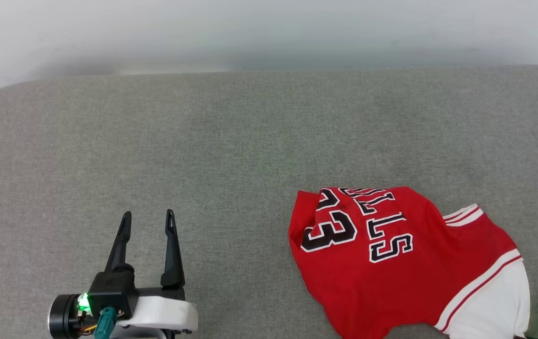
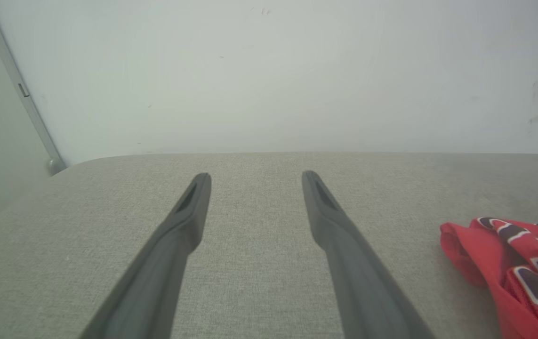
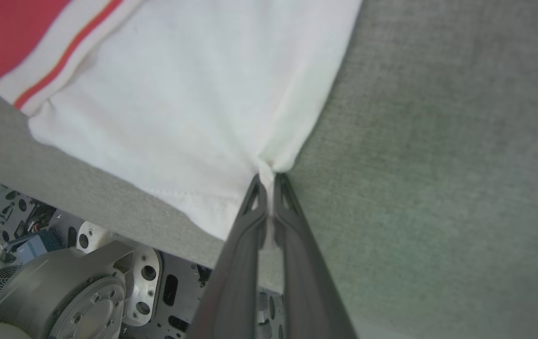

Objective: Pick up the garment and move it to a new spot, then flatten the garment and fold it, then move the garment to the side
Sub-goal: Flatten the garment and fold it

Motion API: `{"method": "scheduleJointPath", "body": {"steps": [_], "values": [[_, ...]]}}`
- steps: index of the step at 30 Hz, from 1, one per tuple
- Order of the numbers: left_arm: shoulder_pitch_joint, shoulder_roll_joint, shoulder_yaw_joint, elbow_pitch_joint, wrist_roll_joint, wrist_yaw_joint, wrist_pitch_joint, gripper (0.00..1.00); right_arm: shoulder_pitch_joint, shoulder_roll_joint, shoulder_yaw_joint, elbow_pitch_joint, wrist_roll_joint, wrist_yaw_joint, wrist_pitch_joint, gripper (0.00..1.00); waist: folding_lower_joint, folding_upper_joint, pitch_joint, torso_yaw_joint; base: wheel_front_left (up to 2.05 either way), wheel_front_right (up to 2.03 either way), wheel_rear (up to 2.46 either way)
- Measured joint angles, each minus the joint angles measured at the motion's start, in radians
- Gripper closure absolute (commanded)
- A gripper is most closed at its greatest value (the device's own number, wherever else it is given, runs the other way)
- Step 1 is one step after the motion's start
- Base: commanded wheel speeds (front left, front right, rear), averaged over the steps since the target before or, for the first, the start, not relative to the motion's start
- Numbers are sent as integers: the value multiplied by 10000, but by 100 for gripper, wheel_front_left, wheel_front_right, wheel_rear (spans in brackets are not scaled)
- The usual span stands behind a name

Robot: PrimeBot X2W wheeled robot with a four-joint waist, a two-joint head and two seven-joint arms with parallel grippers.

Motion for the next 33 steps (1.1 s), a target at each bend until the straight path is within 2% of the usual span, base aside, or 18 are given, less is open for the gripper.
{"method": "scheduleJointPath", "body": {"steps": [1, 2, 3, 8, 11, 14, 19, 24, 28, 33], "values": [[4, 2, 0, 44, 0, -2, 0, 0, 45, 130, -81, 132, -109, 0, -105, 100, 0, 0, -26, -3, 0, 0, 0], [20, 2, 13, 69, 4, -13, 0, 0, 69, 222, -186, 238, -240, 0, -282, 87, 0, 0, -65, -8, 0, 0, 0], [56, 2, 19, 90, 40, -29, 0, 0, 88, 320, -357, 332, -370, 2, -533, 1, 0, 0, -113, -16, 0, 0, 0], [169, 4, 222, 178, 247, -119, 0, 0, -184, 364, -1499, 336, -1490, -12, -1829, 0, 0, 0, -432, -48, 0, 0, 0], [204, 6, 332, 178, 341, -178, 0, 0, -458, 445, -2522, 249, -2452, -12, -2786, 0, 0, 0, -594, -87, 0, 0, 0], [221, 12, 383, 173, 428, -265, 0, 0, -583, 1030, -3701, 209, -3595, -12, -3666, 0, 0, 0, -702, -118, 0, 0, 0], [149, 29, 376, 209, 518, -383, 0, 0, -357, 2855, -6040, -163, -5875, -10, -4412, 0, 0, 0, -731, -70, 0, 0, 0], [-189, 132, 428, 336, 587, -525, 0, 0, 616, 5218, -8410, -1354, -8581, -12, -4571, 0, 0, 0, -661, 4, 0, 0, 0], [-715, 324, 460, 529, 581, -748, 0, 0, 1567, 6815, -9440, -2608, -9938, -12, -4600, 0, 0, 0, -557, 48, 0, 0, 0], [-2007, 633, 359, 888, 407, -1448, 0, 0, 2345, 8038, -10044, -3891, -10682, -10, -4606, 0, 0, 0, -394, 57, 0, 0, 0]]}}
